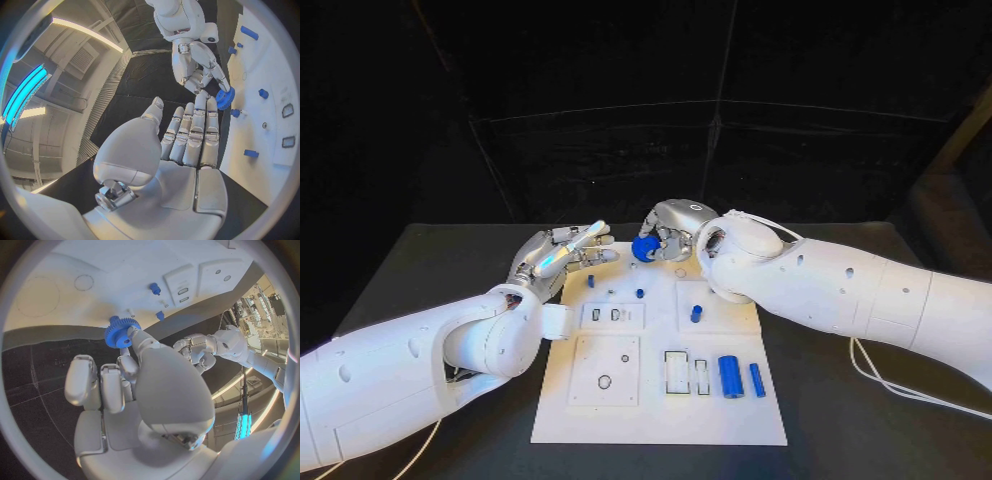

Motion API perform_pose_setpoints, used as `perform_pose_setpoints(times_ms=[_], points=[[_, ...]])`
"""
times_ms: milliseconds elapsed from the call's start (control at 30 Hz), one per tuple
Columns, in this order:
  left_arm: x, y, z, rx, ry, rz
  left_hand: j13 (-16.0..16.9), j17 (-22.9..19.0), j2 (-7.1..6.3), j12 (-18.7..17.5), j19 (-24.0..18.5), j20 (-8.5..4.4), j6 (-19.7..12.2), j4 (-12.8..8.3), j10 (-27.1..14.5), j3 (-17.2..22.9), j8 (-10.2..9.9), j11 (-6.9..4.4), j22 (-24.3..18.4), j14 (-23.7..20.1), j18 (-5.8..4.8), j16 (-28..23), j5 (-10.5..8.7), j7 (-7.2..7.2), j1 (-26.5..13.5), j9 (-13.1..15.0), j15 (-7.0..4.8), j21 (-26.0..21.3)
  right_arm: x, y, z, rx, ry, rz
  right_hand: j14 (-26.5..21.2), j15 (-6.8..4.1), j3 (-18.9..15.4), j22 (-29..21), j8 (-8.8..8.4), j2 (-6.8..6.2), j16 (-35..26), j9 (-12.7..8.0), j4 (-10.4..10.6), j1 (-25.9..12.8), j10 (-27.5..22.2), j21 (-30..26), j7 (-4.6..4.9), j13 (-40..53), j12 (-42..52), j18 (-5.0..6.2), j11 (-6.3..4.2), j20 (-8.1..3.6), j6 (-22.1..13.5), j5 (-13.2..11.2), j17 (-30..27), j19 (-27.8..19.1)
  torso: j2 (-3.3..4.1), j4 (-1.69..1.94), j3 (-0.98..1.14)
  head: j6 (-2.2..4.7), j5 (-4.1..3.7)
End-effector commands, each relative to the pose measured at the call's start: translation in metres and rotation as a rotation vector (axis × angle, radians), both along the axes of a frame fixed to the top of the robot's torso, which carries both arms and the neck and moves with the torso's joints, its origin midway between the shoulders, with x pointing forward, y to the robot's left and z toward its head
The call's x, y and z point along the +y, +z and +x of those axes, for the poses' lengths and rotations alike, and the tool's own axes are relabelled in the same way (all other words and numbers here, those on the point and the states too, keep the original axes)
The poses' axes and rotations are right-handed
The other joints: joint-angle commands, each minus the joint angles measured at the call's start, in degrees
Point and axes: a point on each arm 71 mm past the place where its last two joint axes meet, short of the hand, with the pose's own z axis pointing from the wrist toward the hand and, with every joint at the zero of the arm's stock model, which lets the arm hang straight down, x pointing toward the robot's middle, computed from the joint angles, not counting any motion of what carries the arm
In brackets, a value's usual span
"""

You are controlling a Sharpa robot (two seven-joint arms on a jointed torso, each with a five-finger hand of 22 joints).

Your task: Assemble the parts on the task board

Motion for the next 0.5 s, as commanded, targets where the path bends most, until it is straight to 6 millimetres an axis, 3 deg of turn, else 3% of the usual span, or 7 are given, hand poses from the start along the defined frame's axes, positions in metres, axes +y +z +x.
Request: perform_pose_setpoints(times_ms=[33,500], points=[[-0.002,0.002,0.0,-0.017,-0.014,-0.005,0.0,0.1,-0.04,-0.1,0.4,-0.13,-0.2,-0.3,-0.2,0.1,-0.1,-0.26,0.0,0.0,0.39,-0.4,0.15,-0.2,0.4,0.0,0.21,-0.3,0.009,-0.002,0.002,-0.004,0.006,-0.015,3.6,0.21,0.6,0.1,-0.16,-0.13,0.2,0.2,0.1,-0.9,0.2,0.2,-0.4,0.0,-0.2,-0.61,0.22,0.05,2.4,-0.5,0.4,0.4,0.06,-0.01,0.06,-0.12,0.08],[-0.003,0.002,0.0,-0.018,-0.017,-0.007,0.0,0.1,-0.04,-0.1,0.4,-0.13,-0.2,-0.3,-0.2,0.1,-0.1,-0.26,0.0,0.0,0.39,-0.4,0.15,-0.2,0.4,0.0,0.21,-0.3,0.03,-0.019,0.005,0.08,0.013,-0.073,3.6,0.25,1.4,0.1,-0.39,-0.37,0.0,0.2,-0.1,-1.8,-0.1,0.2,-0.35,-0.5,-0.7,-0.61,0.26,0.08,2.3,-0.9,0.0,0.4,0.03,-0.1,0.12,-0.48,0.27]])
